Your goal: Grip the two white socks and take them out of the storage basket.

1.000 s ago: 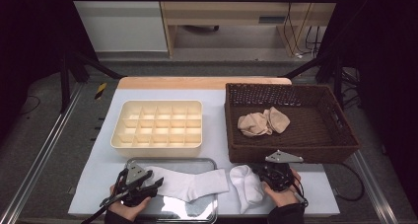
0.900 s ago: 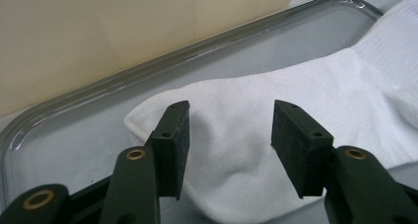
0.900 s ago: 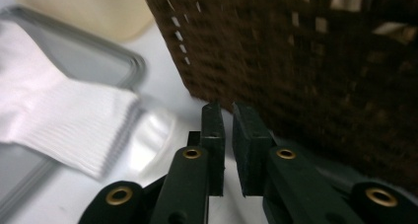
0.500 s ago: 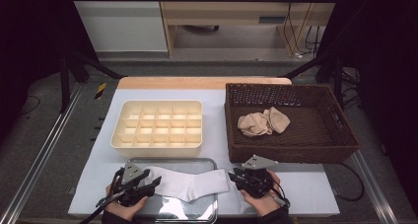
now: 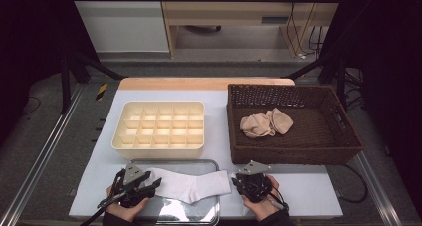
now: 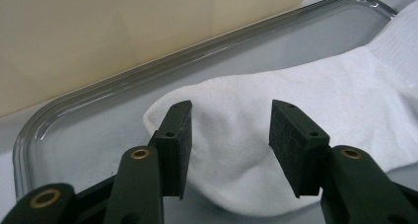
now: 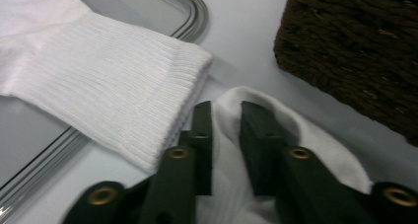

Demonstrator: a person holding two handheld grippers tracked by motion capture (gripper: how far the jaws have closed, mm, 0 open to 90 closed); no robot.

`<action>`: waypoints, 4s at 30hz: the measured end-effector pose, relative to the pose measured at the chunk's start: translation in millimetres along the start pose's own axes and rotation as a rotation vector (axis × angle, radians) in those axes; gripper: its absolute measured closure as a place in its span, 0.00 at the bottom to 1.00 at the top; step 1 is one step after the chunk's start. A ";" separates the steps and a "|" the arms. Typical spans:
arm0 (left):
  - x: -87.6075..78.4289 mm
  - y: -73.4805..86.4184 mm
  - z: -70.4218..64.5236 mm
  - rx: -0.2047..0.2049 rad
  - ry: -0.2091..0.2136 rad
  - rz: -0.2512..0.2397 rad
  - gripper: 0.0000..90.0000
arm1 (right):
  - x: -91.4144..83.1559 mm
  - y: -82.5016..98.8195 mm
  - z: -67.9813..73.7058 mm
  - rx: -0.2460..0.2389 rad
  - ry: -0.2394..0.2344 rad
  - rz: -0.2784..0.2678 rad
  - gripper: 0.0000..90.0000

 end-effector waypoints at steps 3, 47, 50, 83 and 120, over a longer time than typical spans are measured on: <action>0.0 0.0 0.3 0.000 0.000 0.000 0.56 | -1.7 -0.1 -2.1 0.031 -0.018 0.015 0.97; -1.9 -0.1 1.0 -0.009 0.005 -0.010 0.56 | -48.6 19.1 -46.8 0.149 0.039 -0.086 0.73; -2.1 -0.1 0.7 -0.011 0.005 -0.012 0.56 | -44.4 19.0 -44.6 0.139 0.018 -0.056 0.90; -1.4 0.6 2.8 -0.012 0.004 0.006 0.57 | -23.3 -45.9 24.5 -0.018 -0.187 -0.136 0.81; -15.3 3.9 28.0 -0.042 -0.052 -0.006 0.65 | -43.5 -12.3 -16.6 0.106 -0.135 -0.149 0.96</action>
Point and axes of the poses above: each handheld gripper's, and its own axes: x roughly forward along the jaws, y roughly out of its underside, z roughly to its left, the point moved 5 cm from there along x, roughly forward along the jaws, and after that the axes turned 1 degree about -z, right-handed, at the moved point
